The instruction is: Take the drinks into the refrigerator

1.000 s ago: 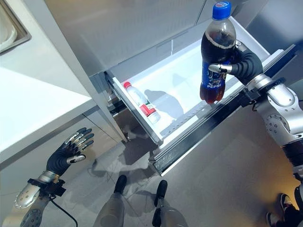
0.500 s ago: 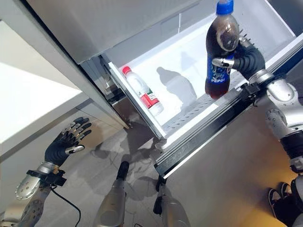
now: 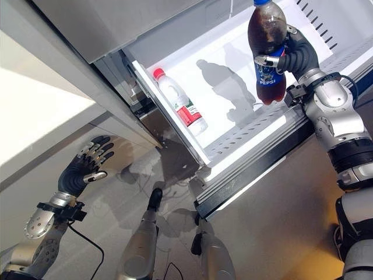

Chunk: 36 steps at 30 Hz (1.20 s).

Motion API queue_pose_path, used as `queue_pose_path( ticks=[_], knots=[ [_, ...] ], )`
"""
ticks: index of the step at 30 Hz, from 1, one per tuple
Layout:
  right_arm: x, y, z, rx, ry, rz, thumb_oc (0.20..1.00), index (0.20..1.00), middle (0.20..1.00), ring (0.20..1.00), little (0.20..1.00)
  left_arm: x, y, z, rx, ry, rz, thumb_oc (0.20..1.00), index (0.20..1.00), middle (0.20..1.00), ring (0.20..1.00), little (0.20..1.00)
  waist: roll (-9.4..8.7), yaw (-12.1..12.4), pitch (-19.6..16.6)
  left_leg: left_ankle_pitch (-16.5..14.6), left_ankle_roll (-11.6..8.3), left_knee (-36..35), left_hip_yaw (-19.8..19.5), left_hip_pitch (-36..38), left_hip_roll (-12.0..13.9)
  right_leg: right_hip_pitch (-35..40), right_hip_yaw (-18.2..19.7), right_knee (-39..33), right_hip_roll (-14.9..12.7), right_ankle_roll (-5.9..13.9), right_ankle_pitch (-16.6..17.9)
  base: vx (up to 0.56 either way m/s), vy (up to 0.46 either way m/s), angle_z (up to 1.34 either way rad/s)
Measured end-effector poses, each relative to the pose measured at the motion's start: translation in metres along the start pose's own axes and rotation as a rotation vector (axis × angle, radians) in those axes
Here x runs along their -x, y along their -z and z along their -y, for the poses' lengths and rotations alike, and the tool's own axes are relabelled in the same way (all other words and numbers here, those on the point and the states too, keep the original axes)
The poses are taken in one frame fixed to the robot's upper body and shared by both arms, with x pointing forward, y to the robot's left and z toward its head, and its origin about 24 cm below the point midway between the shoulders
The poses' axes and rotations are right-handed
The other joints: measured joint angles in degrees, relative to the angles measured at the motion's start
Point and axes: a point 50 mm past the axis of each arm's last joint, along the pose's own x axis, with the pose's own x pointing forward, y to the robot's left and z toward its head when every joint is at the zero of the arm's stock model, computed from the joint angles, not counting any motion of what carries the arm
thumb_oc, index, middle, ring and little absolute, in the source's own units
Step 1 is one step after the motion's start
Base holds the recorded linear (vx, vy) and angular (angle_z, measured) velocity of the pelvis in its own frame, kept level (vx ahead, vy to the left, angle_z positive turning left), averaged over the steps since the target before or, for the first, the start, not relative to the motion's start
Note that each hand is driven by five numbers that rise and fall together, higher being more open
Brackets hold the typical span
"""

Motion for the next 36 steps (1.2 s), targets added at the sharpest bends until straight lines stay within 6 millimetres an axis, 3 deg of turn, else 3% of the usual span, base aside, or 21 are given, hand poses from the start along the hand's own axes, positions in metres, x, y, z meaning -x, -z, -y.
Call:
queue_pose_path(
  ticks=[9, 16, 25, 32, 36],
  knots=[
    [-0.02, -0.009, -0.017, 0.04, -0.031, 0.006, 0.2, 0.2, 0.2, 0.2, 0.2, -0.001, -0.001, 0.0, -0.002, -0.022, 0.012, 1.0, 1.0, 1.0, 1.0, 1.0, -0.05, -0.1, 0.0, 0.2, -0.32, 0.2, -0.1, -0.8, 0.4, -0.8, -0.1, 0.0, 0.4, -0.3, 0.3, 0.0, -0.001, 0.0],
    [-0.034, -0.018, -0.017, 0.095, -0.001, 0.002, 0.2, 0.2, 0.2, 0.2, 0.2, -0.003, 0.0, 0.004, 0.005, -0.005, 0.014, 1.0, 1.0, 1.0, 1.0, 1.0, -0.27, 0.0, 0.2, 0.3, -0.5, 1.1, -0.2, -2.4, 0.4, -1.8, -0.1, 0.0, 0.4, -0.52, 0.9, 0.0, -0.002, 0.0],
    [-0.051, -0.023, -0.045, 0.145, -0.072, -0.012, 0.2, 0.2, 0.2, 0.2, 0.2, -0.004, 0.001, 0.005, 0.006, -0.001, 0.014, 1.0, 1.0, 1.0, 1.0, 1.0, -0.29, 0.2, 0.2, 0.5, -0.68, 1.8, -0.3, -4.7, 0.5, -3.8, -0.2, 0.0, 0.6, -0.69, 1.3, 0.0, 0.0, 0.0],
    [-0.058, -0.022, -0.04, 0.136, -0.011, -0.039, 0.2, 0.2, 0.2, 0.2, 0.2, -0.005, 0.0, 0.004, 0.004, -0.012, 0.02, 1.0, 1.0, 1.0, 1.0, 1.0, -0.29, 0.3, 0.2, 0.6, -0.87, 2.2, -0.3, -5.5, 0.6, -4.4, -0.2, 0.0, 0.7, -0.9, 1.6, 0.0, 0.0, 0.0],
    [-0.062, -0.033, -0.038, 0.168, -0.005, -0.014, 0.2, 0.2, 0.2, 0.2, 0.2, -0.005, 0.0, 0.003, 0.004, -0.018, 0.02, 1.0, 1.0, 1.0, 1.0, 1.0, -0.32, 0.3, 0.2, 0.7, -1.09, 2.7, -0.3, -7.0, 0.7, -5.7, -0.2, 0.0, 0.8, -1.12, 2.1, 0.0, 0.0, 0.0]
  ],
)
